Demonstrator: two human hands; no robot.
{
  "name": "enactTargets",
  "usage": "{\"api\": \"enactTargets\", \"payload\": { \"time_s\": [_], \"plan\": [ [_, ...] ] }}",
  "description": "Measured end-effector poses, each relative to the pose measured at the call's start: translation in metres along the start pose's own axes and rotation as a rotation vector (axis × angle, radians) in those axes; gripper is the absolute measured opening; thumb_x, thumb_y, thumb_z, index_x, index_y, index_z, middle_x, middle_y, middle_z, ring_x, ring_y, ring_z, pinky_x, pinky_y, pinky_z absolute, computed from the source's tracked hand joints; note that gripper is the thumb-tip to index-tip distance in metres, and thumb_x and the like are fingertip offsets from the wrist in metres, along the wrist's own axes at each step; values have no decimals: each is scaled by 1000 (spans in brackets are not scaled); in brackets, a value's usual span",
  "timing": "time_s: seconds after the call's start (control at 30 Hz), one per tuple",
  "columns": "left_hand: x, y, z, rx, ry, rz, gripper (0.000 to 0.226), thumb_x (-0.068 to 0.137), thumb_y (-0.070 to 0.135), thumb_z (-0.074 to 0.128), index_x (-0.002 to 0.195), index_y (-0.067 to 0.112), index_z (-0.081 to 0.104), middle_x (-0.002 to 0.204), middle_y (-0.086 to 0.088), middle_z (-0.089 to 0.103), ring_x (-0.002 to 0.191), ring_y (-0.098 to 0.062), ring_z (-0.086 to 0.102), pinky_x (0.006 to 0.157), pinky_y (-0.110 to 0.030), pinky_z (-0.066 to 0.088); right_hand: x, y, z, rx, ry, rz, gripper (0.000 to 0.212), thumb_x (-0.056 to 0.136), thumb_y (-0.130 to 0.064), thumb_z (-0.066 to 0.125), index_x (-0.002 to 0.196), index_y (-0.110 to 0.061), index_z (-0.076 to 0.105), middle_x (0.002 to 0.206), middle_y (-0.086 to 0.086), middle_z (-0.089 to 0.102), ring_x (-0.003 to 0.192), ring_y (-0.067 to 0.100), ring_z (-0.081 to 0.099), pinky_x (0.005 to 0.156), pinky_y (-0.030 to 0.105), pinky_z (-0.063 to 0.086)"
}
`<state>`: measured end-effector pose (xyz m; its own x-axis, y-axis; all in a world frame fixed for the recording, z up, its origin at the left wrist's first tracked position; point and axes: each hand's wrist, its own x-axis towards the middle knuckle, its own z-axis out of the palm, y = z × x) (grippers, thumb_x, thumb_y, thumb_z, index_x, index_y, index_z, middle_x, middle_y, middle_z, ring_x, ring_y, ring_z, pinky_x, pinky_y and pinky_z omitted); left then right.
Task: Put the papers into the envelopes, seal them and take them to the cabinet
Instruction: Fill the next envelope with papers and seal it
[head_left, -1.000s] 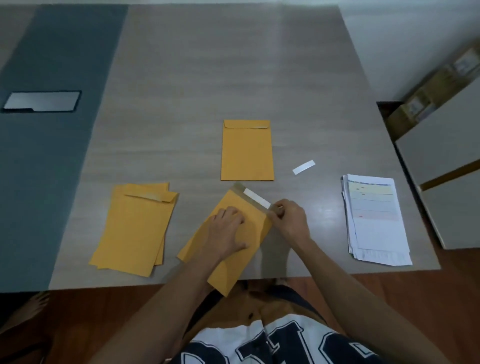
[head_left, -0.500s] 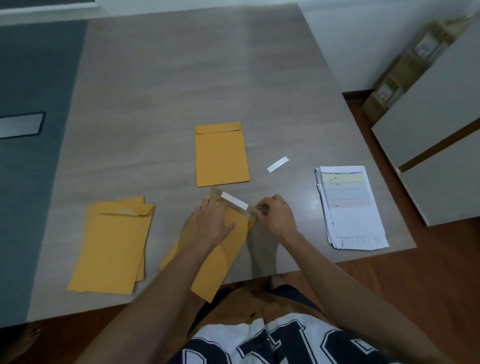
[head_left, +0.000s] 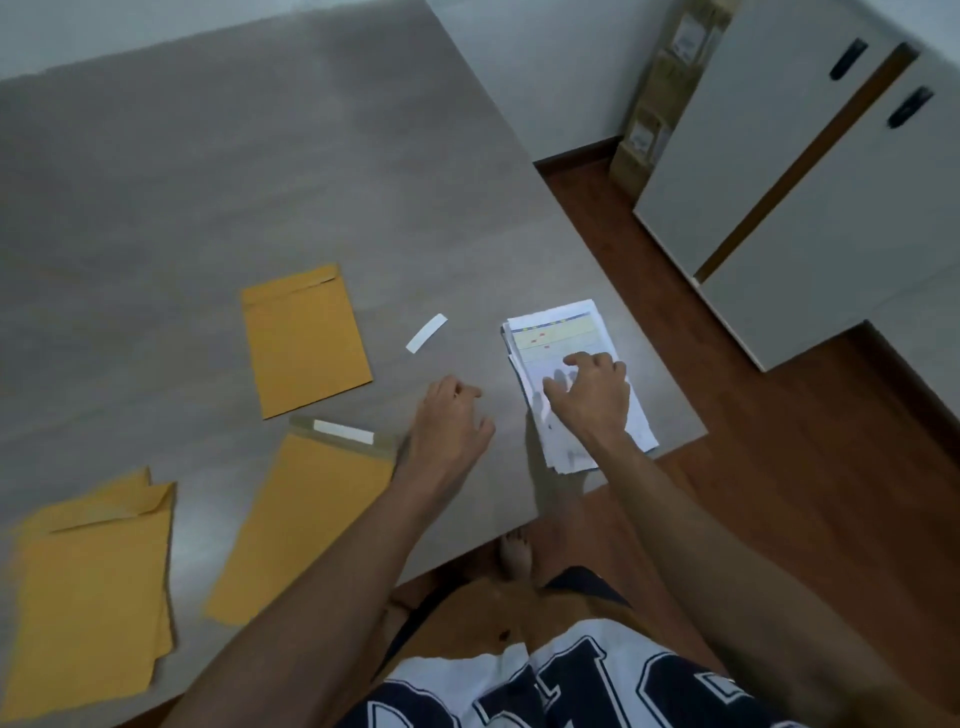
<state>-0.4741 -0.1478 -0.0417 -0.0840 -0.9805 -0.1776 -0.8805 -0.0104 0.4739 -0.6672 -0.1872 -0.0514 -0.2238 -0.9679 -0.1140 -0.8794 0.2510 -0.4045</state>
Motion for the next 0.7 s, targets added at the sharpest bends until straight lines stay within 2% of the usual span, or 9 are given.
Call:
{"api": "enactTargets", "payload": {
  "time_s": [0.1, 0.13, 0.2, 0.27, 0.3, 0.37, 0.43, 0.5, 0.7],
  "plan": [
    [17, 25, 21, -88, -15, -89, 47, 84, 30, 64, 126, 8, 61, 116, -9, 53, 111, -27, 51, 95, -41, 46, 12, 33, -12, -65, -3, 63, 55, 82, -50, 66, 125, -17, 57, 125, 10, 56, 116, 29, 47, 91, 41, 43],
    [24, 33, 27, -110, -26, -124, 41, 83, 32, 63, 118, 11, 63, 112, -7, 52, 109, -27, 51, 93, -42, 48, 16, 43, -15, -82, -19, 73, 57, 81, -51, 66, 125, -17, 55, 126, 10, 54, 116, 29, 46, 92, 41, 43],
    [33, 44, 35, -145, -39, -184, 17, 80, 37, 57, 87, 21, 57, 101, -2, 47, 99, -27, 52, 86, -43, 50, 21, 56, -16, -96, -50, 71, 61, 79, -53, 68, 125, -16, 51, 125, 10, 52, 116, 28, 46, 91, 41, 43],
    [40, 57, 42, -207, -50, -228, 19, 79, 41, 54, 72, 26, 44, 93, 1, 43, 90, -25, 53, 81, -42, 52, 25, 66, -17, -101, -73, 62, 64, 78, -55, 69, 125, -16, 49, 125, 9, 51, 116, 27, 46, 91, 40, 44],
    [43, 61, 46, -232, -45, -247, 20, 80, 41, 55, 72, 26, 45, 92, 2, 42, 87, -24, 54, 79, -41, 52, 26, 69, -17, -105, -74, 54, 64, 78, -56, 69, 125, -16, 49, 126, 9, 50, 116, 26, 46, 91, 40, 45],
    [48, 66, 54, -260, -28, -287, 14, 82, 40, 59, 83, 26, 58, 94, 3, 44, 88, -20, 55, 78, -37, 51, 27, 71, -15, -108, -68, 43, 65, 78, -57, 69, 125, -17, 49, 125, 8, 50, 115, 24, 46, 90, 38, 46],
    [52, 68, 59, -295, -11, -336, 25, 83, 39, 61, 99, 21, 66, 101, 1, 50, 93, -18, 55, 79, -36, 50, 28, 72, -14, -101, -58, 40, 64, 78, -57, 70, 124, -18, 49, 124, 6, 51, 113, 22, 47, 90, 37, 46],
    [55, 69, 61, -333, 11, -395, 29, 83, 38, 63, 106, 20, 66, 107, 0, 54, 96, -18, 57, 83, -40, 53, 29, 72, -13, -92, -55, 36, 65, 77, -57, 71, 124, -18, 50, 123, 6, 52, 112, 22, 48, 89, 36, 47],
    [58, 69, 66, -428, 78, -500, 21, 82, 33, 69, 96, 28, 55, 102, 7, 61, 87, -13, 63, 78, -43, 57, 32, 73, -11, -101, -62, 30, 65, 77, -58, 70, 124, -18, 50, 123, 5, 52, 110, 20, 49, 89, 34, 48]
  ]
}}
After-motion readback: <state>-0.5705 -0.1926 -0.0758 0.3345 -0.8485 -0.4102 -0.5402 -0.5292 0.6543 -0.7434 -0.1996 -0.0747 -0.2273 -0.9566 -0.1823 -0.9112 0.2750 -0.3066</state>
